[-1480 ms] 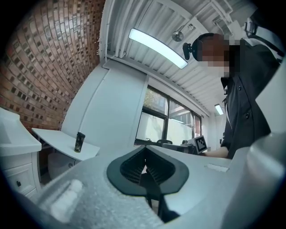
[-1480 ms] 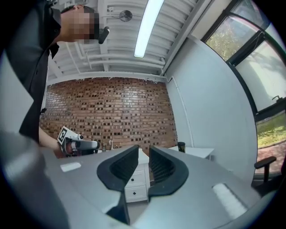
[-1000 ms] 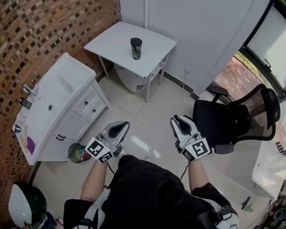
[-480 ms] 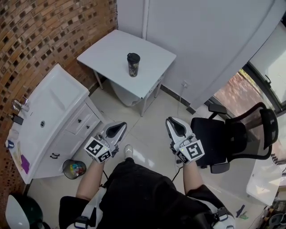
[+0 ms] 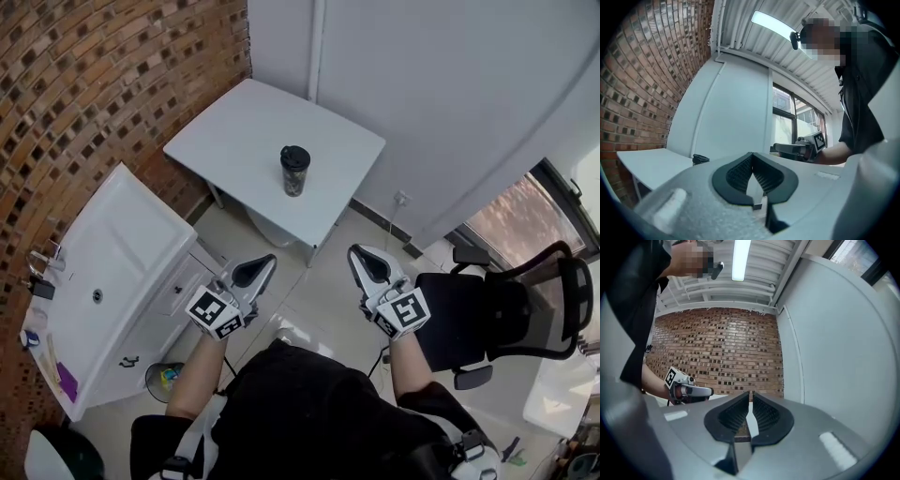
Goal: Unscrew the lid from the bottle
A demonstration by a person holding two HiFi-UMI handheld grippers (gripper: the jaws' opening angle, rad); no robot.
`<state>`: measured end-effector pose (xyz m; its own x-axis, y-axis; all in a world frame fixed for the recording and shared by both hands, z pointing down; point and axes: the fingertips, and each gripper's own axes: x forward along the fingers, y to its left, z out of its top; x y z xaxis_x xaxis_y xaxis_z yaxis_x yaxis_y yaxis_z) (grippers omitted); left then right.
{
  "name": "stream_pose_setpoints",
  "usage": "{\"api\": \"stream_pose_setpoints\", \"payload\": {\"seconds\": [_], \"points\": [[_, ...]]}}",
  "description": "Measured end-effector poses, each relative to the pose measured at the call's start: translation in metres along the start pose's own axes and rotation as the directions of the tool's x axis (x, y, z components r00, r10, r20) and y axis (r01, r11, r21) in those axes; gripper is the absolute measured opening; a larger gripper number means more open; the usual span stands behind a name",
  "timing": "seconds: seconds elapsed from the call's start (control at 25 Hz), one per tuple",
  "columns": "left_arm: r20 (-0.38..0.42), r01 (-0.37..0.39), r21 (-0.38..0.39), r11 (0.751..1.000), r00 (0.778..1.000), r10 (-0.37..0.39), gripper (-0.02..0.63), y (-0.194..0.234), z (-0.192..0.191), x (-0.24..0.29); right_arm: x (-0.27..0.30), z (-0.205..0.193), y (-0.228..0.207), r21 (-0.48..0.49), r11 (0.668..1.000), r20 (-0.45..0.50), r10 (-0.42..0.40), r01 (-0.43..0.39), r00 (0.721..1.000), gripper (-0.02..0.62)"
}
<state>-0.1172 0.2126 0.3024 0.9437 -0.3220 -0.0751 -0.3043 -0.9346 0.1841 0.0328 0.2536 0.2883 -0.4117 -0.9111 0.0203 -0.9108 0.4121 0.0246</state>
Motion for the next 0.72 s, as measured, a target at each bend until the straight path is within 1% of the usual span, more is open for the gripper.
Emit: {"api": "stream_pose_setpoints", "payload": {"seconds": [0.12, 0.24, 0.44, 0.52, 0.6, 0.72], "points": [[-0.001, -0.007, -0.005, 1.000, 1.000, 0.007, 0.002, 0.027, 0.003, 0.005, 0.024, 0.000, -0.009, 0.017, 1.000, -0.020, 0.000, 0.001, 1.000, 0.031], [-0.004, -0.013, -0.004, 1.000, 1.000, 0.013, 0.002, 0.050, 0.004, 0.012, 0.044, -0.003, -0.019, -0.007, 1.000, -0.029, 0.013, -0.013, 0.999, 0.031], [-0.025, -0.035, -0.015, 0.999, 0.999, 0.035, 0.002, 0.077, -0.005, 0.025, 0.071, -0.008, -0.035, 0.001, 1.000, -0.035, 0.030, -0.030, 0.999, 0.032], [-0.053, -0.038, 0.012, 0.999, 0.998, 0.039, 0.002, 0.082, -0.011, 0.033, 0.082, -0.011, -0.041, 0.001, 0.999, -0.047, 0.045, -0.045, 0.998, 0.032], [-0.073, -0.042, 0.040, 0.998, 0.996, 0.045, 0.002, 0.089, -0.017, 0.046, 0.097, -0.017, -0.053, -0.019, 0.997, -0.066, 0.070, -0.071, 0.995, 0.031], [-0.063, -0.069, 0.028, 0.997, 0.996, 0.071, 0.003, 0.104, -0.023, 0.065, 0.122, -0.020, -0.075, -0.024, 0.992, -0.066, 0.125, -0.127, 0.990, 0.032]]}}
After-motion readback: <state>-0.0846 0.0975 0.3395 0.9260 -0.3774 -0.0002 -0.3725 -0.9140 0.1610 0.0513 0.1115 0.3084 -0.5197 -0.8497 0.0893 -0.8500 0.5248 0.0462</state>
